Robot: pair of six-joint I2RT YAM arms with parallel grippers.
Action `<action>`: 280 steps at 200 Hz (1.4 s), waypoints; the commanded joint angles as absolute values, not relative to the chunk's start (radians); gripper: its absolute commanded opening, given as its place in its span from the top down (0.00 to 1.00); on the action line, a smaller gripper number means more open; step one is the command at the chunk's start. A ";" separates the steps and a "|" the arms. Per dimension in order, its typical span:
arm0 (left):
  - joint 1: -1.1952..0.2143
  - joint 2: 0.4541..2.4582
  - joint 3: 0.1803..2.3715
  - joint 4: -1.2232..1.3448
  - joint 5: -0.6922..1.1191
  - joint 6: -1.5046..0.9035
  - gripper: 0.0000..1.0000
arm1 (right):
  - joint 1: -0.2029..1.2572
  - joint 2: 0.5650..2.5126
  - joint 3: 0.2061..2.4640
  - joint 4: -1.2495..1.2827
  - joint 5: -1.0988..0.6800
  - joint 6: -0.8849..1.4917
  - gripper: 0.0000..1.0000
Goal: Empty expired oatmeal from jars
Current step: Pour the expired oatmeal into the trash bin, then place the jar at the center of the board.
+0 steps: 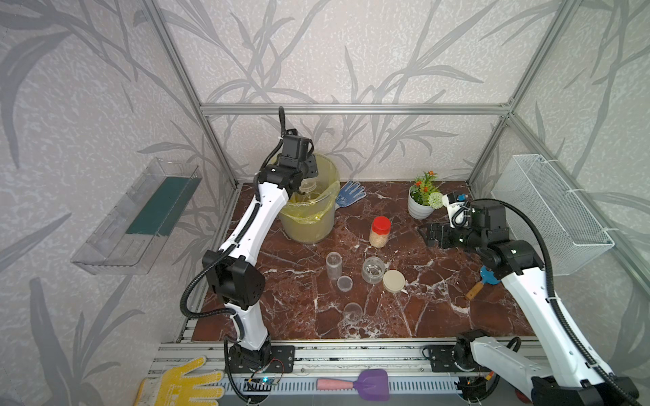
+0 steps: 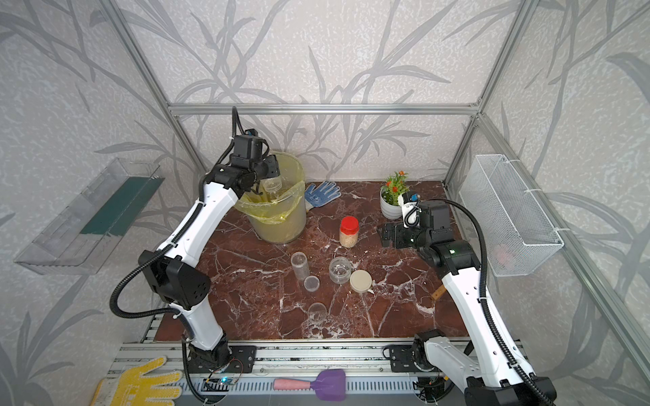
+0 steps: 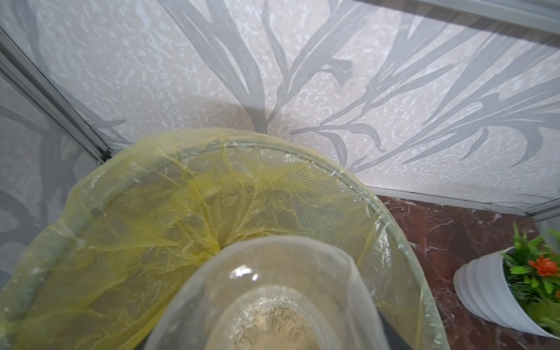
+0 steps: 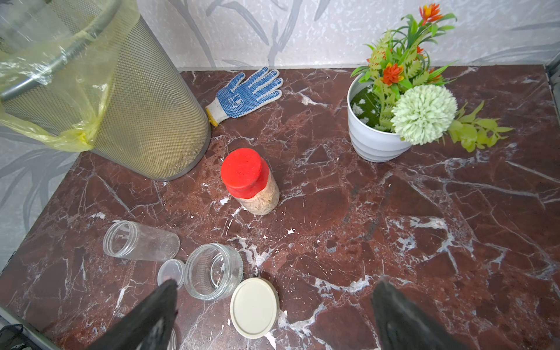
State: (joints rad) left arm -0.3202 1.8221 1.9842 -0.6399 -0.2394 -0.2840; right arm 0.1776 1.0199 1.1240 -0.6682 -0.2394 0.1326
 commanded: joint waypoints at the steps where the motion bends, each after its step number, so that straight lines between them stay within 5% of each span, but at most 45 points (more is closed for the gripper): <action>1: -0.328 1.837 2.005 -0.664 -0.366 -0.126 1.00 | 0.176 1.004 1.111 -0.619 -0.257 0.149 0.01; 18: -0.341 1.844 2.026 -0.671 -0.552 -0.138 1.00 | 0.176 1.016 1.119 -0.626 -0.259 0.145 0.01; 33: -0.353 1.855 2.046 -0.680 -0.341 -0.051 1.00 | 0.176 1.029 1.129 -0.635 -0.276 0.141 0.01; 46: -0.372 1.882 2.076 -0.686 -0.662 -0.042 1.00 | 0.176 1.038 1.138 -0.640 -0.281 0.140 0.01; 60: -0.351 1.909 2.178 -0.813 -0.332 -0.082 1.00 | 0.176 1.045 1.139 -0.641 -0.297 0.137 0.01; 74: -0.392 1.926 2.170 -0.778 -0.597 -0.060 1.00 | 0.176 1.051 1.137 -0.627 -0.310 0.138 0.01; 87: -0.399 1.934 2.215 -0.851 -0.409 -0.032 1.00 | 0.176 1.054 1.145 -0.634 -0.313 0.140 0.01; 100: -0.391 1.909 2.105 -0.730 -0.545 -0.027 1.00 | 0.176 1.055 1.151 -0.637 -0.310 0.138 0.01; 110: -0.384 1.897 2.168 -0.850 -0.476 -0.078 1.00 | 0.176 1.054 1.159 -0.647 -0.314 0.134 0.01; 127: -0.367 1.769 1.901 -0.554 -0.477 -0.020 1.00 | 0.176 1.049 1.156 -0.656 -0.322 0.119 0.01; 142: -0.350 1.758 1.959 -0.639 -0.358 -0.076 1.00 | 0.176 1.040 1.136 -0.628 -0.328 0.125 0.01; 174: -0.352 1.821 2.105 -0.728 -0.400 -0.120 1.00 | 0.176 1.027 1.125 -0.608 -0.307 0.147 0.01; 230: -0.352 1.765 2.141 -0.697 -0.210 -0.368 1.00 | 0.176 1.000 1.094 -0.493 -0.333 0.287 0.01; 280: -0.413 1.630 1.962 -0.501 -0.113 -0.689 1.00 | 0.176 0.970 1.048 -0.342 -0.418 0.469 0.01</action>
